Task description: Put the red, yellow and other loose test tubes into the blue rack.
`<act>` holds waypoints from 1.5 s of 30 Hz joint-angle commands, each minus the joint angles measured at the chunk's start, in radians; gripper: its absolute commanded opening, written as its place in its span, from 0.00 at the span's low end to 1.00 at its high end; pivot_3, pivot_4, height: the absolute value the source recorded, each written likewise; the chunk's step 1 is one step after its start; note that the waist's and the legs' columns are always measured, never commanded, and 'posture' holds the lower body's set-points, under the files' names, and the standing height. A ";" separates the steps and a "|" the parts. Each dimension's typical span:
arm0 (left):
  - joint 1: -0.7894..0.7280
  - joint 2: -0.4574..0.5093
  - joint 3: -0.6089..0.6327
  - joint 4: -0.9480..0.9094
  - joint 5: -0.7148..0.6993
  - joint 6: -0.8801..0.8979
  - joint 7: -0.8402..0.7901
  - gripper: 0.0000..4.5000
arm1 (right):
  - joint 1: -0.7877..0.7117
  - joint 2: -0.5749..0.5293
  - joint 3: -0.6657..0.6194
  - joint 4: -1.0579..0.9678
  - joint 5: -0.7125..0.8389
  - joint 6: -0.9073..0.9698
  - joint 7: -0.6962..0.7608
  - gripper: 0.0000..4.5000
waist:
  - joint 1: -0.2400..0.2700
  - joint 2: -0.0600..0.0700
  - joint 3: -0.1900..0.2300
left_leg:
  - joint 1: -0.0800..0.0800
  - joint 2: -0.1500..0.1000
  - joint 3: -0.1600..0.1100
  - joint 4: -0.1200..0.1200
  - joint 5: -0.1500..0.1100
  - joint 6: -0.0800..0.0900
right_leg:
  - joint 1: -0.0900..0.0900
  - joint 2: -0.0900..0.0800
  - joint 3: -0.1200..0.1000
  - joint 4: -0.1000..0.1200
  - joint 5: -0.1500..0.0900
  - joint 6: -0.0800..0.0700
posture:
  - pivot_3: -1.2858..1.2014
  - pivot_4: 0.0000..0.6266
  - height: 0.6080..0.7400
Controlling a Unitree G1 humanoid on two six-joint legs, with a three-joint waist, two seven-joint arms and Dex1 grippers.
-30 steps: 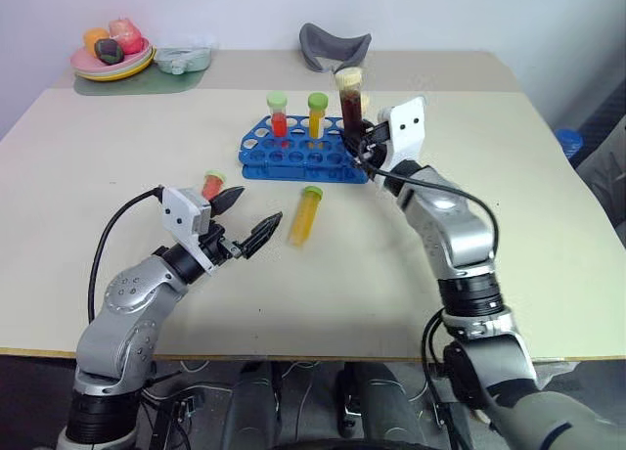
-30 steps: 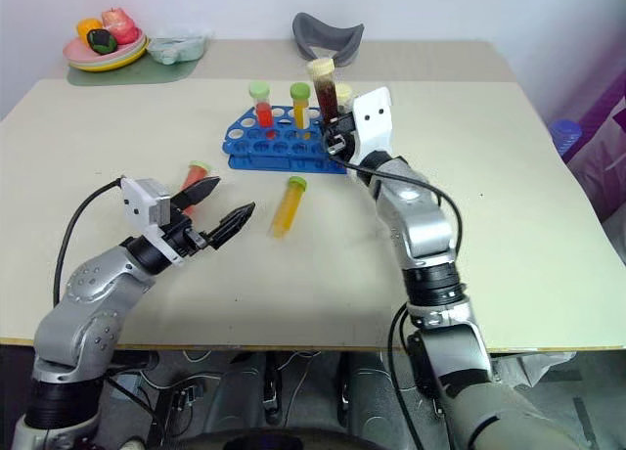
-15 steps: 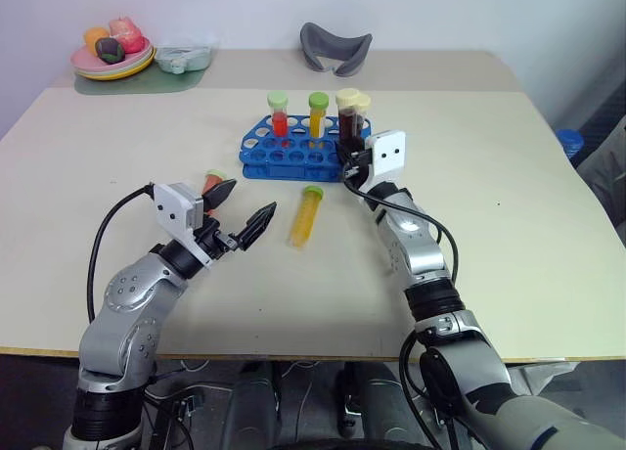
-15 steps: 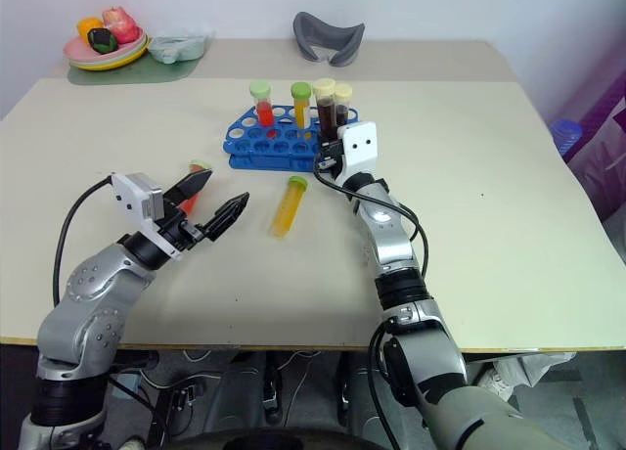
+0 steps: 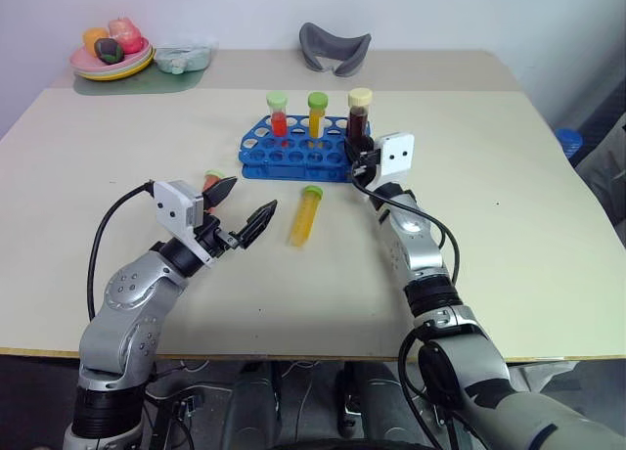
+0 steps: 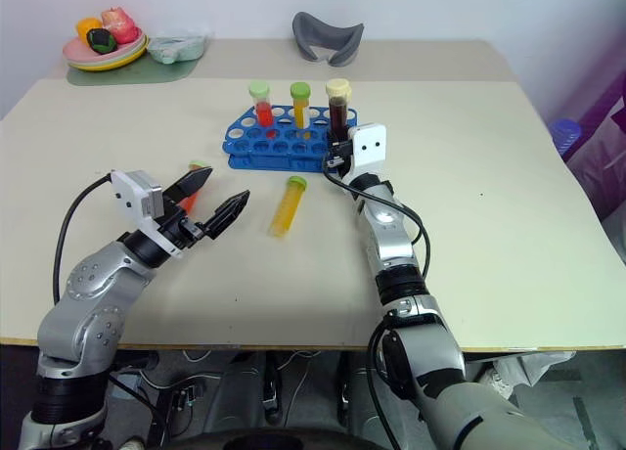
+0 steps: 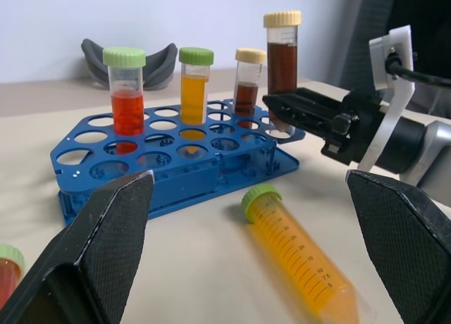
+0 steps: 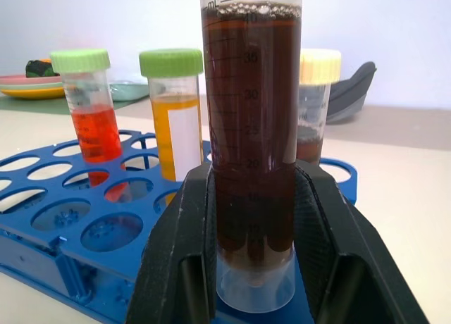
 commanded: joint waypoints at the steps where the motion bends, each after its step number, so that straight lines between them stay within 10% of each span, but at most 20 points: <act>1: -0.015 0.000 0.004 -0.033 -0.011 -0.007 0.003 1.00 | -0.036 0.010 -0.014 0.022 0.006 -0.046 -0.008 0.19 | 0.000 0.000 0.000 | 0.000 0.000 0.000 0.000 0.000 0.000 | 0.000 0.000 0.000 0.000 0.000 0.000 | 0.52 0.24 0.36; 15: -0.031 -0.007 -0.002 -0.026 -0.017 -0.006 -0.002 1.00 | -0.049 0.023 -0.032 0.105 0.018 -0.109 -0.001 0.19 | 0.000 0.000 0.000 | 0.000 0.000 0.000 0.002 0.000 0.000 | 0.000 0.000 0.001 0.002 0.000 0.000 | 0.52 0.24 0.36; 23: -0.028 -0.009 -0.003 -0.026 -0.018 -0.008 -0.006 1.00 | -0.022 0.033 -0.040 0.030 0.062 -0.100 0.042 0.99 | -0.001 0.000 0.000 | 0.000 0.000 0.000 0.002 0.000 0.000 | -0.001 0.000 0.001 0.002 0.000 0.000 | 0.52 0.24 0.36; 39: -0.023 0.000 0.003 -0.015 -0.033 -0.003 -0.022 1.00 | 0.259 -0.035 -0.022 -0.687 0.160 0.347 0.015 0.99 | 0.002 0.000 0.000 | 0.000 0.000 -0.002 0.002 0.000 0.000 | -0.001 0.000 0.001 0.002 0.000 0.000 | 0.52 0.24 0.36; 45: -0.039 0.000 -0.004 -0.003 -0.033 0.002 -0.030 1.00 | 0.261 -0.059 -0.063 -0.765 0.196 0.435 -0.007 0.99 | 0.004 0.000 0.000 | 0.007 0.000 -0.002 -0.004 0.000 0.000 | 0.008 0.001 0.001 -0.003 0.000 0.000 | 0.52 0.24 0.57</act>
